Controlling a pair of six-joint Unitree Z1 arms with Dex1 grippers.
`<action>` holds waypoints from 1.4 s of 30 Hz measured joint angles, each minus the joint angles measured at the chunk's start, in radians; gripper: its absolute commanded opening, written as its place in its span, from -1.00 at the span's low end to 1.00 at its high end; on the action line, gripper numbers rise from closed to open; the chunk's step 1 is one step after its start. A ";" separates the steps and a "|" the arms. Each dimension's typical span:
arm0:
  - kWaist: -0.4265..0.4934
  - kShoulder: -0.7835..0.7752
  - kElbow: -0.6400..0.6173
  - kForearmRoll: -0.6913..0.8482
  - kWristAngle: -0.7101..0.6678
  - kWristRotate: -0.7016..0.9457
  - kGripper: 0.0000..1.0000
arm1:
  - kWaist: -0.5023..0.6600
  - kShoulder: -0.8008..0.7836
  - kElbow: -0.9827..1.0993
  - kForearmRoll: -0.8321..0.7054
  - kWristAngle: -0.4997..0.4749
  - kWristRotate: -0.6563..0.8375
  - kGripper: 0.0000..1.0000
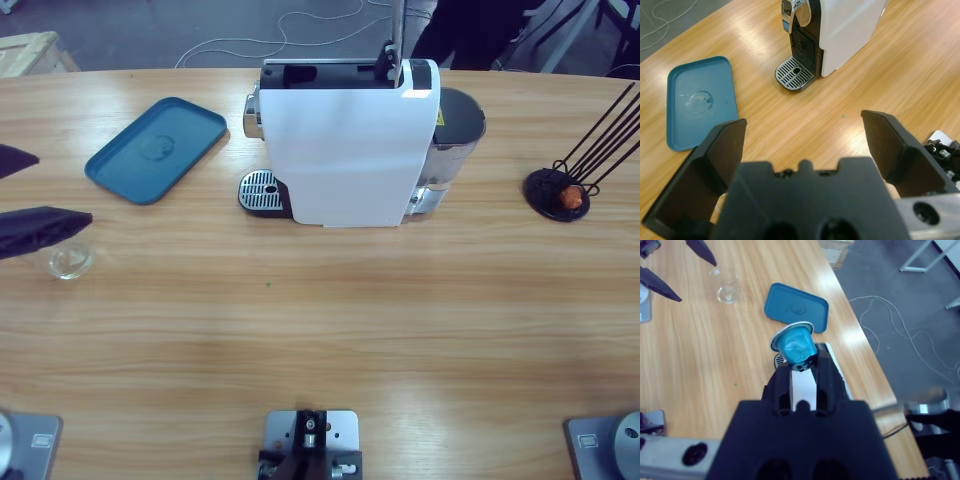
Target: Pour coffee
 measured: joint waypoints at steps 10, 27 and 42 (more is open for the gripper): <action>0.002 0.000 0.011 0.000 0.000 0.000 0.98 | 0.003 0.168 -0.123 0.105 -0.045 -0.094 -1.00; 0.003 -0.002 0.054 0.000 -0.001 0.000 0.98 | 0.003 0.267 -0.212 0.114 -0.165 -0.010 -1.00; 0.003 -0.002 0.065 0.000 -0.001 0.000 0.98 | 0.003 0.313 -0.212 0.115 -0.188 0.036 -1.00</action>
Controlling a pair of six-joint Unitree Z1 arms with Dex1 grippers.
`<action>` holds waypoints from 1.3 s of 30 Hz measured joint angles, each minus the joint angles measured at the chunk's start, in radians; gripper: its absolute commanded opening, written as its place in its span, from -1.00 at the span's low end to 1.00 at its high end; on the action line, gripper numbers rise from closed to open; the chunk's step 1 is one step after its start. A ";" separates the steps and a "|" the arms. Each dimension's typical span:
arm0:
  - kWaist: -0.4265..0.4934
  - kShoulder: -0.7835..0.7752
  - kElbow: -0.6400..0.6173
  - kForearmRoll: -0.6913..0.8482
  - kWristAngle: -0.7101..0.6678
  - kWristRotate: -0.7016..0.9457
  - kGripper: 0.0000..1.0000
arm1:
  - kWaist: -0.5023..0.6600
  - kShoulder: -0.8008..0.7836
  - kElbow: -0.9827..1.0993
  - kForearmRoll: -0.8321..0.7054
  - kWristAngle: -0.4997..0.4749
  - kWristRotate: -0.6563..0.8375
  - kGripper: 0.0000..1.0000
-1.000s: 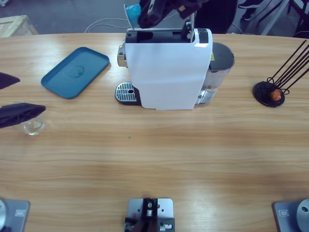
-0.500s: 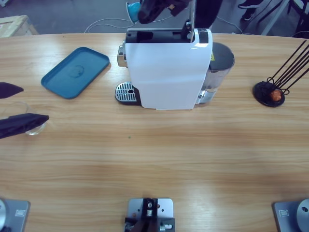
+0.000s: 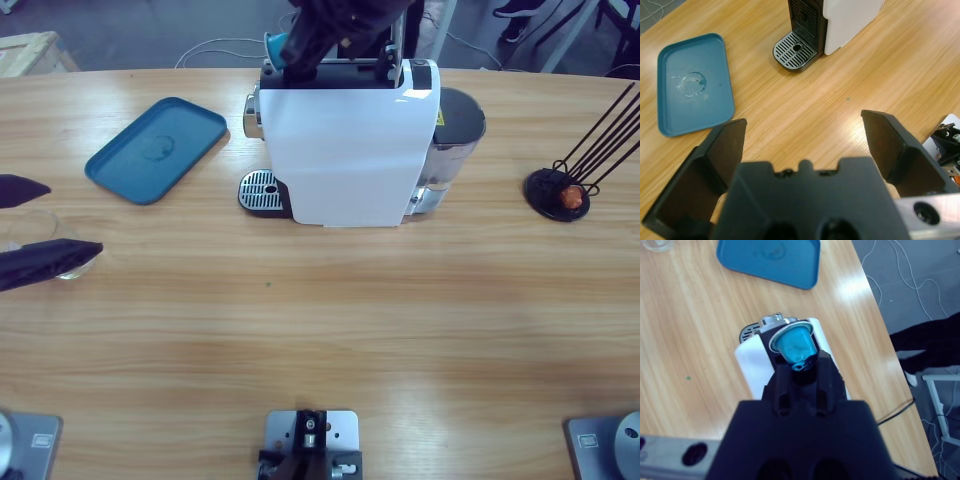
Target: Pour coffee
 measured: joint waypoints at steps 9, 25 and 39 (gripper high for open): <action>0.000 0.000 0.004 -0.001 0.000 0.000 0.98 | 0.000 0.000 0.000 0.016 -0.010 0.000 -1.00; 0.000 0.000 0.010 -0.005 0.000 0.000 0.98 | 0.000 0.000 0.000 0.030 -0.010 0.009 -1.00; 0.000 0.000 0.027 -0.005 0.000 0.000 0.98 | 0.000 0.001 0.000 0.034 -0.010 0.023 -0.62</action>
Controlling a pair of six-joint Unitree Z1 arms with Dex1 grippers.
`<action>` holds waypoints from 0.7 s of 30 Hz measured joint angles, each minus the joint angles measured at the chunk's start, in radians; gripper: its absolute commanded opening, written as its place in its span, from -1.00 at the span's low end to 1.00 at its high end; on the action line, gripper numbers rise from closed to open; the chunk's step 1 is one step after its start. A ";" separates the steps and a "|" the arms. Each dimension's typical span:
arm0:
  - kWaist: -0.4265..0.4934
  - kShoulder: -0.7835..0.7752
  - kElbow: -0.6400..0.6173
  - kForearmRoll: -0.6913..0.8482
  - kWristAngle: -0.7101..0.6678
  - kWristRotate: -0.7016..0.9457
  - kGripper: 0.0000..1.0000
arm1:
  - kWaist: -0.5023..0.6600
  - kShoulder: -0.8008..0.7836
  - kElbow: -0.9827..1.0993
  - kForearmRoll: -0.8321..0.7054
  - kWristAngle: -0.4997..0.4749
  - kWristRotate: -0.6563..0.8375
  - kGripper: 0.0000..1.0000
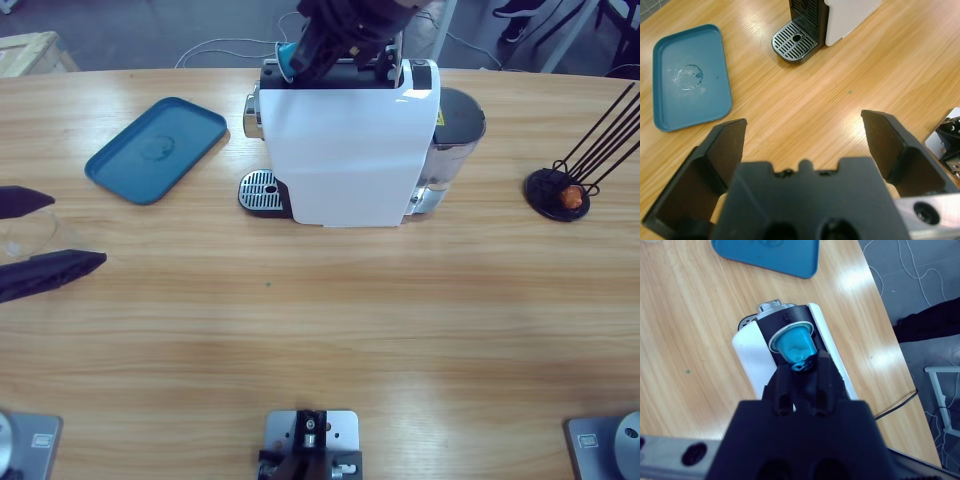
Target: Pour coffee
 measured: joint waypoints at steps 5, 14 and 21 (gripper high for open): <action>0.000 0.000 0.000 0.000 0.000 0.000 0.98 | 0.000 0.000 0.000 0.000 0.000 0.004 0.22; 0.000 0.000 0.000 -0.003 0.000 0.000 0.98 | 0.000 0.000 0.000 -0.001 -0.023 0.013 0.63; 0.000 0.000 0.001 -0.006 0.000 0.000 0.98 | 0.014 -0.006 0.001 -0.030 -0.008 0.015 0.35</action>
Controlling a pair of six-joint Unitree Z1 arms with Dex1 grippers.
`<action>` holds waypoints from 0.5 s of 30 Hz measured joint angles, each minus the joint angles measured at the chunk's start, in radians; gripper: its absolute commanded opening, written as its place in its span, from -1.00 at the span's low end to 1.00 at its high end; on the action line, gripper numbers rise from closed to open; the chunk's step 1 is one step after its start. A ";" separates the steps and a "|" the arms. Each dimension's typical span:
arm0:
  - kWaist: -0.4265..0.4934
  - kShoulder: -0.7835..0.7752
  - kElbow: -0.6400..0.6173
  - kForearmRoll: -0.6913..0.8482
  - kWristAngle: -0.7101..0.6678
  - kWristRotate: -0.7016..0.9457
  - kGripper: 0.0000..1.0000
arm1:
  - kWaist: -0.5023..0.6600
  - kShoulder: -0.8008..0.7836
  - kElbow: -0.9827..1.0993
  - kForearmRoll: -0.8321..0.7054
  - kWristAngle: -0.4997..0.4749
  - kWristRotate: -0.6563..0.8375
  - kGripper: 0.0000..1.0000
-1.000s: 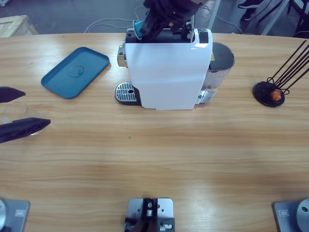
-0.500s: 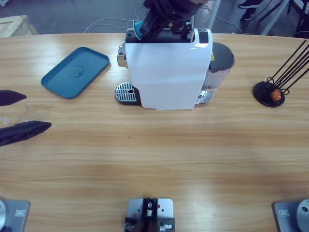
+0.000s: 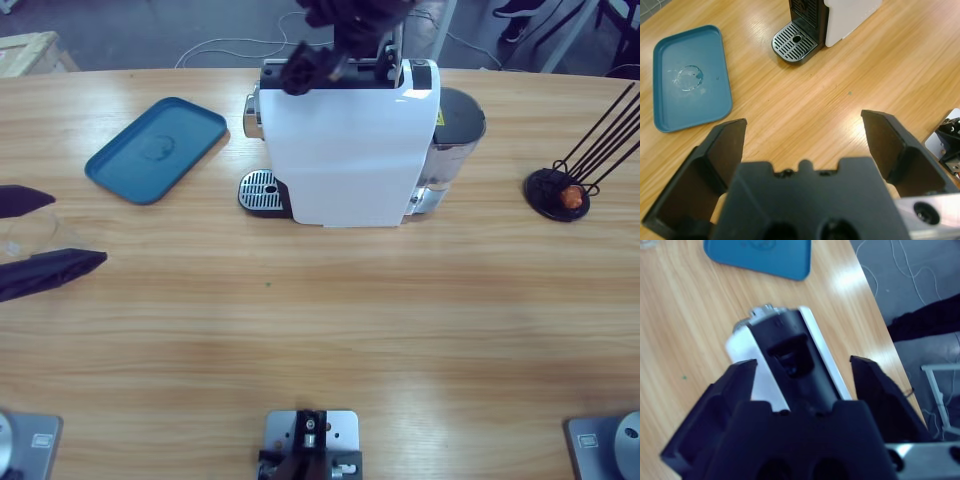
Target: Pour coffee
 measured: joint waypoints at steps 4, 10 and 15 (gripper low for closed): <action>0.000 0.000 0.000 -0.007 0.000 0.000 0.98 | 0.051 -0.029 0.009 -0.007 0.065 0.018 1.00; 0.001 0.000 0.000 -0.022 0.000 0.000 0.98 | 0.091 -0.245 0.174 -0.008 0.078 0.161 1.00; 0.001 0.000 0.000 -0.029 0.000 0.000 0.98 | 0.093 -0.465 0.444 -0.045 0.062 0.326 0.84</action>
